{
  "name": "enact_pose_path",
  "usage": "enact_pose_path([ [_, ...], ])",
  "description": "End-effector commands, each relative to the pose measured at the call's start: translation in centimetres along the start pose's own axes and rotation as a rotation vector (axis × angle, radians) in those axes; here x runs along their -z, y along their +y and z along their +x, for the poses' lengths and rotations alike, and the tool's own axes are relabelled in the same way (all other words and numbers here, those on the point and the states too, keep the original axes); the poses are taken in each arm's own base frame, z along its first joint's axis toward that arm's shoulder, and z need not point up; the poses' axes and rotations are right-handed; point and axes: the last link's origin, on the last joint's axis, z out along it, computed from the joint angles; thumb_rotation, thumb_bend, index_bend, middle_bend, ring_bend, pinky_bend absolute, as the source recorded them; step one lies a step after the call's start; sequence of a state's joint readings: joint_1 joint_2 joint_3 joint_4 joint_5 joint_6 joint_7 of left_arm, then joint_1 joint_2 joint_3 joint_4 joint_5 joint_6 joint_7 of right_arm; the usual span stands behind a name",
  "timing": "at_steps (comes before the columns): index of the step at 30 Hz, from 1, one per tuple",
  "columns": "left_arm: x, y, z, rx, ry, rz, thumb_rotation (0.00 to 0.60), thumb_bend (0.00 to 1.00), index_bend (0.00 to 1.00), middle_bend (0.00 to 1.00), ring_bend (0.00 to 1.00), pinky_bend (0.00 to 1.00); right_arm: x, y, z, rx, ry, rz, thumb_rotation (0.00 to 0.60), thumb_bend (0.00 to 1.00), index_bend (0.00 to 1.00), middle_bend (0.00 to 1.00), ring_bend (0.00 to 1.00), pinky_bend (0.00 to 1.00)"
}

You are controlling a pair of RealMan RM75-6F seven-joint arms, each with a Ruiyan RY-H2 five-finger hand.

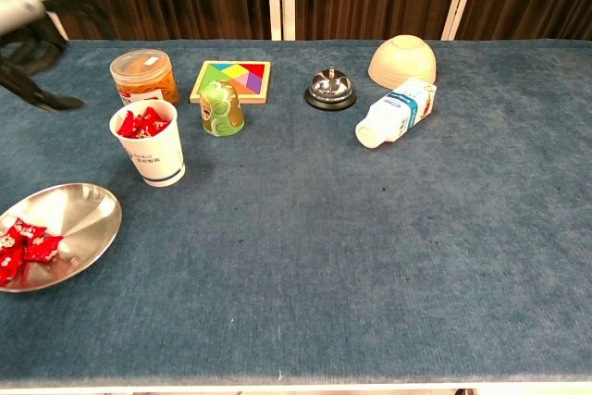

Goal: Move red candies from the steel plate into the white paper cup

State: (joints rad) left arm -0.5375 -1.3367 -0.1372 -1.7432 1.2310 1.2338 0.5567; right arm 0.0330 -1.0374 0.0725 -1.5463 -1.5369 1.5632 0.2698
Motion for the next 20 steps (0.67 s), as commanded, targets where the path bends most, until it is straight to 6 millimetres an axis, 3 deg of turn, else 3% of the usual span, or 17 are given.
enact_pose_path([
  [1, 3.1, -4.5, 1.5, 0.038, 0.051, 0.146, 0.600, 0.12, 0.26, 0.68, 0.64, 0.78, 0.0, 0.4, 0.3, -0.004, -0.004, -0.011, 0.600, 0.20, 0.01, 0.17, 0.11, 0.21],
  [4, 6.0, -7.6, 1.7, 0.067, 0.044, 0.241, 0.600, 0.11, 0.26, 0.53, 0.49, 0.54, 0.2, 0.9, 0.4, -0.012, -0.028, -0.018, 0.600, 0.20, 0.00, 0.17, 0.07, 0.21],
  [7, 9.4, -9.9, 1.5, 0.111, 0.015, 0.291, 0.600, 0.09, 0.23, 0.32, 0.25, 0.20, 0.5, 1.0, 0.4, -0.015, -0.045, -0.018, 0.600, 0.20, 0.00, 0.16, 0.02, 0.19],
  [9, 11.3, -10.7, 1.4, 0.139, 0.019, 0.308, 0.600, 0.07, 0.21, 0.25, 0.15, 0.10, 0.7, 1.0, 0.4, -0.023, -0.044, -0.015, 0.600, 0.20, 0.00, 0.14, 0.00, 0.17],
  [12, 14.5, -11.9, 1.3, 0.166, 0.045, 0.352, 0.600, 0.06, 0.21, 0.19, 0.06, 0.03, 0.9, 0.7, 0.4, -0.028, -0.032, -0.003, 0.600, 0.20, 0.00, 0.12, 0.00, 0.16],
  [16, 18.5, -12.7, 0.9, 0.160, 0.078, 0.414, 0.600, 0.06, 0.19, 0.17, 0.04, 0.00, 1.4, 0.4, 0.4, -0.031, -0.021, 0.008, 0.600, 0.20, 0.00, 0.12, 0.00, 0.15],
  [20, 21.0, -12.5, 0.4, 0.152, 0.101, 0.441, 0.600, 0.06, 0.17, 0.15, 0.03, 0.00, 1.6, 0.2, 0.3, -0.035, -0.015, 0.007, 0.600, 0.20, 0.00, 0.12, 0.00, 0.15],
])
